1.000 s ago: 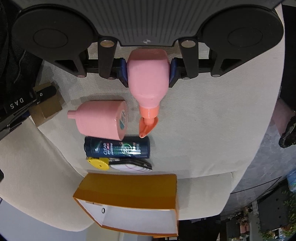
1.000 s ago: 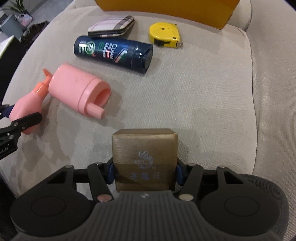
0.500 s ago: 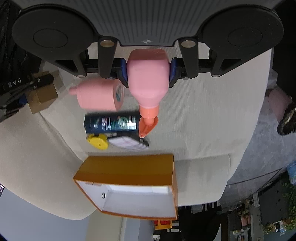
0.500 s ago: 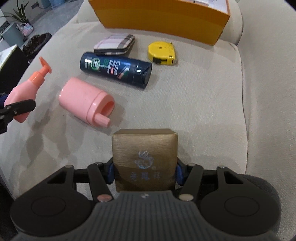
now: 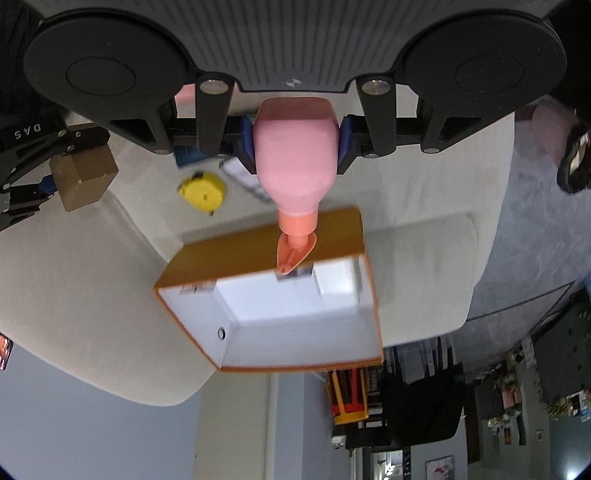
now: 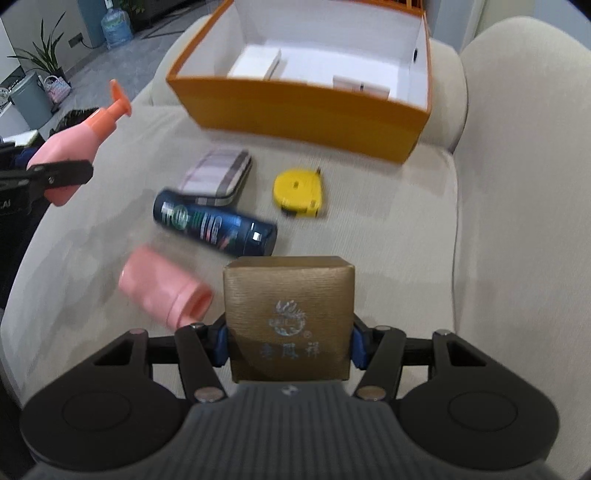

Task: Organize rigid objects
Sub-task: 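Carry the pink spray bottle and gold box into the shoebox with both tools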

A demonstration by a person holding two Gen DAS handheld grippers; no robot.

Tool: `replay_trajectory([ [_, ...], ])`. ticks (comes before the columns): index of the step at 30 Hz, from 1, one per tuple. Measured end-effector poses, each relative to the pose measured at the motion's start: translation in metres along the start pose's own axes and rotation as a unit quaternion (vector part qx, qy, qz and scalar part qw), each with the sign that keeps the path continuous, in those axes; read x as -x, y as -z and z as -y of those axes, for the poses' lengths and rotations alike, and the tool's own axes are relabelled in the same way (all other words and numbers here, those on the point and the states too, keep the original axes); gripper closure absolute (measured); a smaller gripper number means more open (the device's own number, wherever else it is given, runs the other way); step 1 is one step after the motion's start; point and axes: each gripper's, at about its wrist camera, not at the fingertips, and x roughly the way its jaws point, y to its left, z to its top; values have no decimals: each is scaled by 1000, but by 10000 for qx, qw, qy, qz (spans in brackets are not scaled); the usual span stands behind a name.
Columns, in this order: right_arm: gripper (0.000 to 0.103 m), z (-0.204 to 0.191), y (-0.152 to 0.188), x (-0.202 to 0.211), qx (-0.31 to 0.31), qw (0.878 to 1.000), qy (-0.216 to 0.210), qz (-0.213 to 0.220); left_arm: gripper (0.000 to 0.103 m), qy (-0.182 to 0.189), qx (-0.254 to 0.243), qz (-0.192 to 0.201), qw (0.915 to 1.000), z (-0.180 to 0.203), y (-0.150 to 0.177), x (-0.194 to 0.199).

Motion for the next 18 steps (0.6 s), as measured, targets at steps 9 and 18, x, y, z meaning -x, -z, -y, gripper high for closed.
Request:
replay_trajectory([
  [9,44,10,-42,9,52,9994,44,336,55,97,-197,137,9997,2,-51,-20],
  [18,44,20,-99,22,147,9968,140,774,55,305,-266,56,9992,3,-95,-54],
])
